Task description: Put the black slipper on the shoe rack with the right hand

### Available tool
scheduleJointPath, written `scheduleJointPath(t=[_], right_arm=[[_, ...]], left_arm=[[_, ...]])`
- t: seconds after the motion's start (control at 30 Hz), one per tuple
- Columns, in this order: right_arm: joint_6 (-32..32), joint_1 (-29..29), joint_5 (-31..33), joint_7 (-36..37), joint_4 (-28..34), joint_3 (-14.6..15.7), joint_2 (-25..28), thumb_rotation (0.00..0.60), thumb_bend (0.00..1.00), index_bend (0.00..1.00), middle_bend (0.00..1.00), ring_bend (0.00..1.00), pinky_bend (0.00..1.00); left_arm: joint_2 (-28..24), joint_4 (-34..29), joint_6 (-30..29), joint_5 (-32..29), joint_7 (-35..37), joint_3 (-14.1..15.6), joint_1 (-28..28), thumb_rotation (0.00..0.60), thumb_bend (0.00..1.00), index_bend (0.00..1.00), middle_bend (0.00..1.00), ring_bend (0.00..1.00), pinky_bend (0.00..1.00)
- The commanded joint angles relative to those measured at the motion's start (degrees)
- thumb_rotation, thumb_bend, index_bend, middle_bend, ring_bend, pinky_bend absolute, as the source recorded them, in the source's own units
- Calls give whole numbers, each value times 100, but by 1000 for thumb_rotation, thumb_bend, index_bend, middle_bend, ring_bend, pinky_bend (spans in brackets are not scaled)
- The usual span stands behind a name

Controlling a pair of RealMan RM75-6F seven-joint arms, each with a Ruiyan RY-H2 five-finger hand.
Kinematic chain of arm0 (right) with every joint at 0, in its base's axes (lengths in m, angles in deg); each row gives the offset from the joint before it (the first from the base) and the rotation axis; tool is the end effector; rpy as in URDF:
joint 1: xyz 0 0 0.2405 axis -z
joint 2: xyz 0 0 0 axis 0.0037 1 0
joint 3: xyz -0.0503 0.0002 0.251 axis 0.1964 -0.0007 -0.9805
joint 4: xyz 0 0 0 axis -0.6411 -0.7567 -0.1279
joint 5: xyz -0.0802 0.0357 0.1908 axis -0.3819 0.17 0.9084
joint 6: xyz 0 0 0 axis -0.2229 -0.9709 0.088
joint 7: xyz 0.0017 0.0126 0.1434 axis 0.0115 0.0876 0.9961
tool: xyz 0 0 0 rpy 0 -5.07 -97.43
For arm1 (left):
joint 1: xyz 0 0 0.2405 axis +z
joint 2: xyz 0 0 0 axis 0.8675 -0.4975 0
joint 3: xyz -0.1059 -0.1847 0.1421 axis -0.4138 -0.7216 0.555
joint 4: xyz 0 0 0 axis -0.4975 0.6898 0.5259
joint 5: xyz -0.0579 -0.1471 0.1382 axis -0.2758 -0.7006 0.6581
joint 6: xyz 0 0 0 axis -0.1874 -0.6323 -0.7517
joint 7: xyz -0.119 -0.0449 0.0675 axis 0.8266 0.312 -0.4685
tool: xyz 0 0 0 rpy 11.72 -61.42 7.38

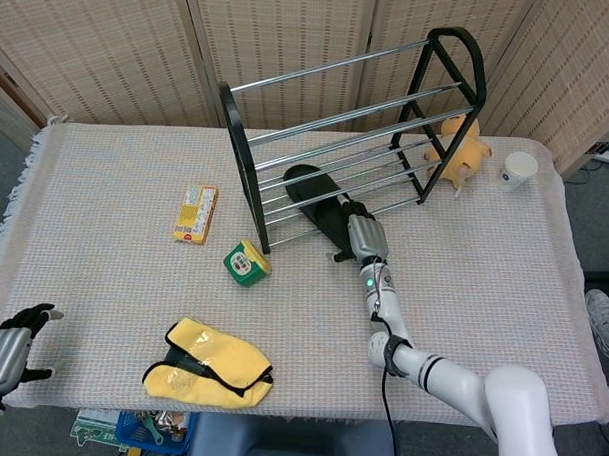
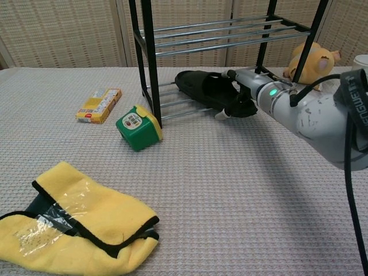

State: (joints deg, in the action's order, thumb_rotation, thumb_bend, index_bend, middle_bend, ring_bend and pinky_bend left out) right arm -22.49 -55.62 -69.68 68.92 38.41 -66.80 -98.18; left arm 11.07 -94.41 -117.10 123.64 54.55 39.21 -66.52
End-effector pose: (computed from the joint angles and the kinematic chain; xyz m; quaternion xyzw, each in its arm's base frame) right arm -0.1194 -0.4343 -0.0704 0.5824 -0.5506 0.3937 0.4502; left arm -0.3529 0.1783 0.1336 -0.6099 -0.4458 -0.3102 0.5770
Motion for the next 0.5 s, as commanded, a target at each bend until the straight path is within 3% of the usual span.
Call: scheduleJointPath(t=[0.03, 0.27, 0.5], right_arm=[[-43, 22, -25, -12, 50, 14, 28, 600, 0, 0, 45, 11, 128], [-420, 227, -387, -137, 541, 205, 382, 600, 0, 0, 45, 11, 127], [-1359, 892, -1084, -458, 1785, 718, 1230, 600, 51, 0, 72, 12, 127]], left_arm=[[5, 7, -9, 8, 15, 1, 5, 600, 174, 298, 209, 198, 310], [-8, -1, -36, 19, 22, -24, 1, 600, 174, 298, 209, 199, 310], [47, 11, -135, -9, -47, -124, -17, 600, 173, 298, 209, 199, 310]])
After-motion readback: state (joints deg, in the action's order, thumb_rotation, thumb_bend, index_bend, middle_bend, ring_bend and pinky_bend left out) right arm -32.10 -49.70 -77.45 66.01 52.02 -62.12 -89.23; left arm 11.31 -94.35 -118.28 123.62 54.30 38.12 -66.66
